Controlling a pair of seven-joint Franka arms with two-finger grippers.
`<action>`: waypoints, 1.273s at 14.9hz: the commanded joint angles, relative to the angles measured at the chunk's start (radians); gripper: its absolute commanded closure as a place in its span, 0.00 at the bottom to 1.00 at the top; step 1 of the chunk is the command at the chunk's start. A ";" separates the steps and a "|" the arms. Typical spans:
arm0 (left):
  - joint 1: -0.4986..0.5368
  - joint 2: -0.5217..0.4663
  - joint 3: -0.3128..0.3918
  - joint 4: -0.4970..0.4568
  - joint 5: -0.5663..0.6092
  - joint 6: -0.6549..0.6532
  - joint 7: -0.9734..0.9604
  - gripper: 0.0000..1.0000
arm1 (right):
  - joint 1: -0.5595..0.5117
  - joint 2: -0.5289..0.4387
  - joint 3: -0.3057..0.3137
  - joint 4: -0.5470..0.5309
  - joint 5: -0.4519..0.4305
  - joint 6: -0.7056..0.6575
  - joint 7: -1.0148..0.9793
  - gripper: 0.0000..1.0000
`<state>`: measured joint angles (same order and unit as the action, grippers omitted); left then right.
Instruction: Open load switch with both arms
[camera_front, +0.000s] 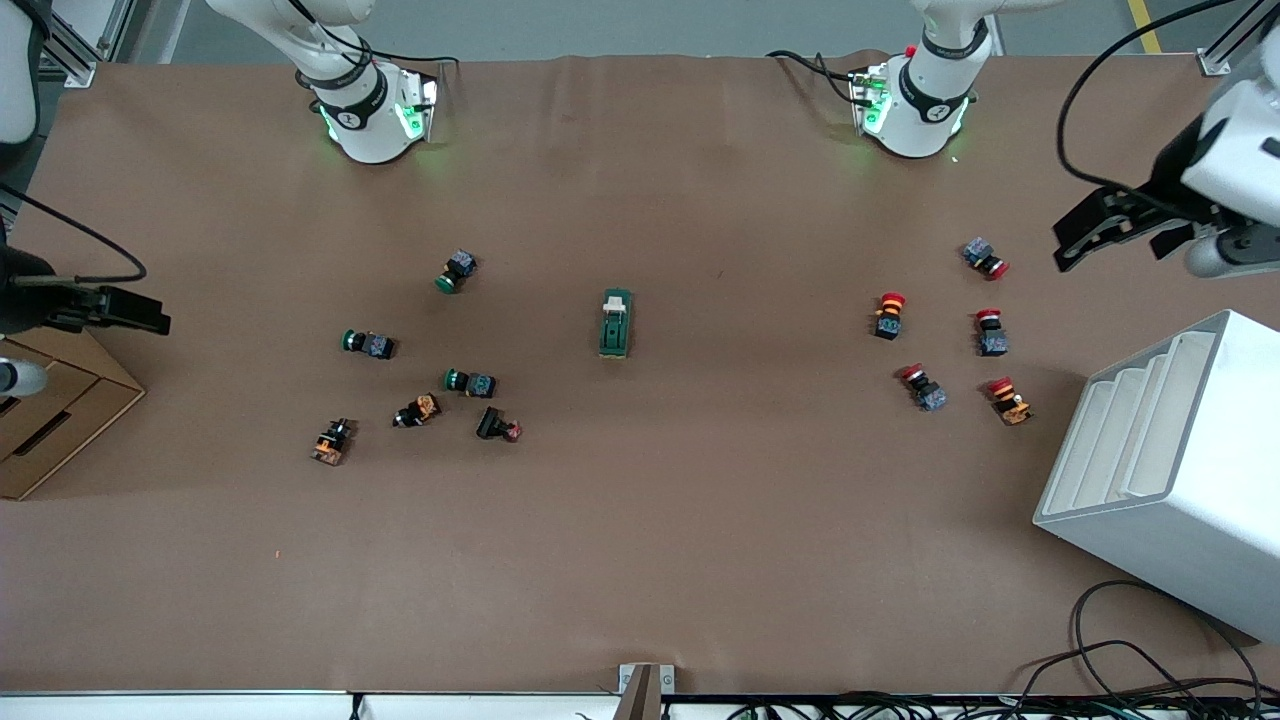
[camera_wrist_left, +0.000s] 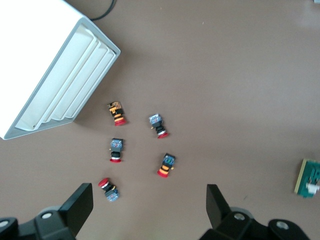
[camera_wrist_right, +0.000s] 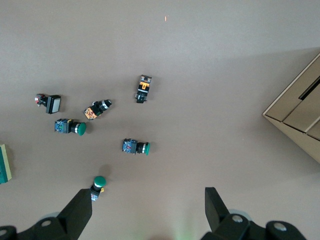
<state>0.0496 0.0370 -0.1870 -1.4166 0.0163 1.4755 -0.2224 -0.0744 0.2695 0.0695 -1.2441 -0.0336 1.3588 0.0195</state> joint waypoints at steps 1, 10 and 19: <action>-0.008 -0.068 0.084 -0.078 -0.041 0.003 0.131 0.00 | 0.036 -0.079 -0.014 -0.095 -0.006 0.013 -0.009 0.00; -0.050 -0.095 0.123 -0.088 -0.027 -0.058 0.164 0.00 | 0.068 -0.185 -0.080 -0.190 0.003 0.019 -0.009 0.00; -0.050 -0.135 0.061 -0.137 -0.038 -0.077 0.167 0.00 | 0.053 -0.318 -0.070 -0.270 0.004 0.019 -0.010 0.00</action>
<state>-0.0039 -0.0396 -0.1284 -1.4866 -0.0109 1.3836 -0.0698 -0.0089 0.0076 -0.0090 -1.4512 -0.0336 1.3579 0.0192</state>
